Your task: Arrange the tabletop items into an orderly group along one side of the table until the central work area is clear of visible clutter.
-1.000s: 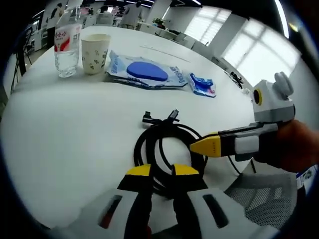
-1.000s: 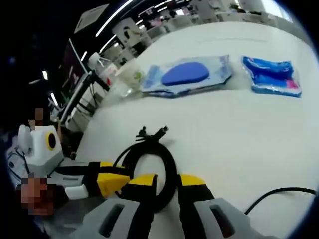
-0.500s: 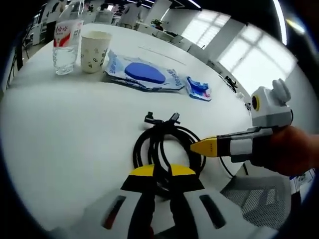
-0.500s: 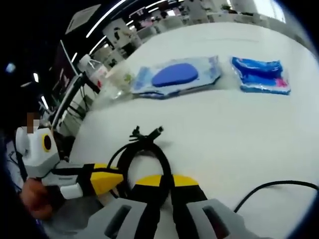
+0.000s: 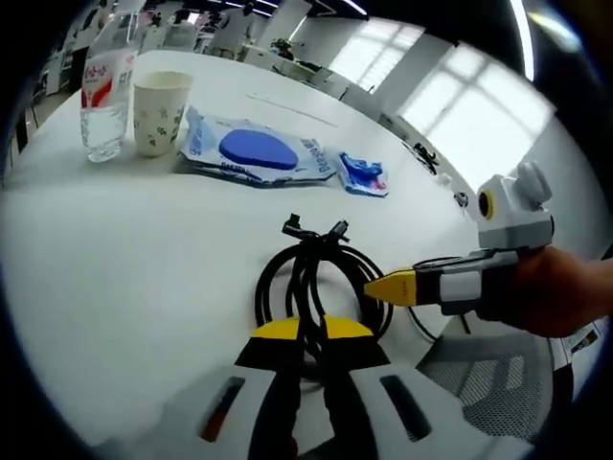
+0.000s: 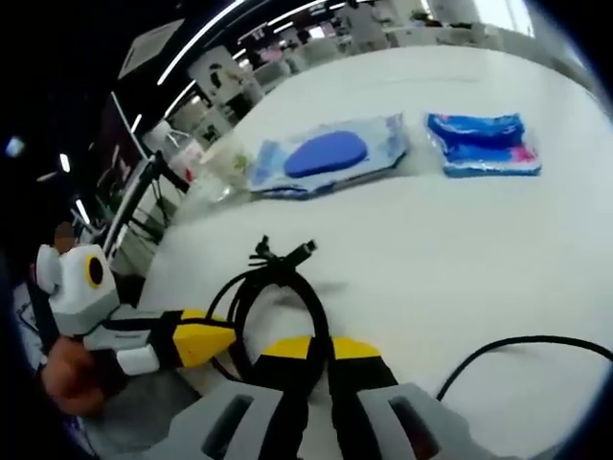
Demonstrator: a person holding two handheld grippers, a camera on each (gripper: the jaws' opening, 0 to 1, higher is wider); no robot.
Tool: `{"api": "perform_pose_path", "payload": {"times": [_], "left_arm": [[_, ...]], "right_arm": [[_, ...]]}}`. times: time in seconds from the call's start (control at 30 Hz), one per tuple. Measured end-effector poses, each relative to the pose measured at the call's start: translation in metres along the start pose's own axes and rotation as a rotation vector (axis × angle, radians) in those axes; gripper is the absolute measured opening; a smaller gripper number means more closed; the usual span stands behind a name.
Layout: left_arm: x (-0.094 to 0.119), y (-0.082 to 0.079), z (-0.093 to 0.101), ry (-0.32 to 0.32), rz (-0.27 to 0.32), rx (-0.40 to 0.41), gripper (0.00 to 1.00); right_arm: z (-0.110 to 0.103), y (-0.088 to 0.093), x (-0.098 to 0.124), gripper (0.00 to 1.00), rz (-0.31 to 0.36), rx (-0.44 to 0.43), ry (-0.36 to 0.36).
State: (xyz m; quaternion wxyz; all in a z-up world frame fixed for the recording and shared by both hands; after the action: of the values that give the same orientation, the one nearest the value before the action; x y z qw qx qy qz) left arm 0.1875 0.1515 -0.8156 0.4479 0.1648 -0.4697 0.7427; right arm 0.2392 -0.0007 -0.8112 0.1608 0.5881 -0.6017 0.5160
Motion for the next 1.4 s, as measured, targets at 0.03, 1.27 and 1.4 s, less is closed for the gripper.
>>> {"api": "perform_pose_path", "payload": {"times": [0.03,1.27,1.4], "left_arm": [[-0.001,-0.001,0.0,0.006,-0.002,-0.006,0.02],[-0.022,-0.008,0.04,0.061,-0.14,-0.181,0.02],[-0.029,-0.012,0.051,0.068,-0.146,-0.192,0.02]], "right_arm": [[0.0,0.0,0.001,0.02,0.002,-0.003,0.004],[0.035,0.017,0.028,0.01,0.082,-0.093,0.047],[0.047,0.017,0.035,0.01,0.092,-0.115,0.051]]}}
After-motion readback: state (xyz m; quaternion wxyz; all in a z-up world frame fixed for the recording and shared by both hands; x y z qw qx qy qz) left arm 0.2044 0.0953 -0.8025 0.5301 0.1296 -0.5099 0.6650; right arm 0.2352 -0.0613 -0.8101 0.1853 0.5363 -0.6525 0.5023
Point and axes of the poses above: the point that each gripper's makers call its tool centre point, and the gripper's own axes: x roughly backward along the fingers, z roughly to its right, y roughly out of its underside, the point moved 8 cm from there along x, roughly backward along the fingers, and after that the axes turned 4 degrees about -z, right-handed, at the moved point
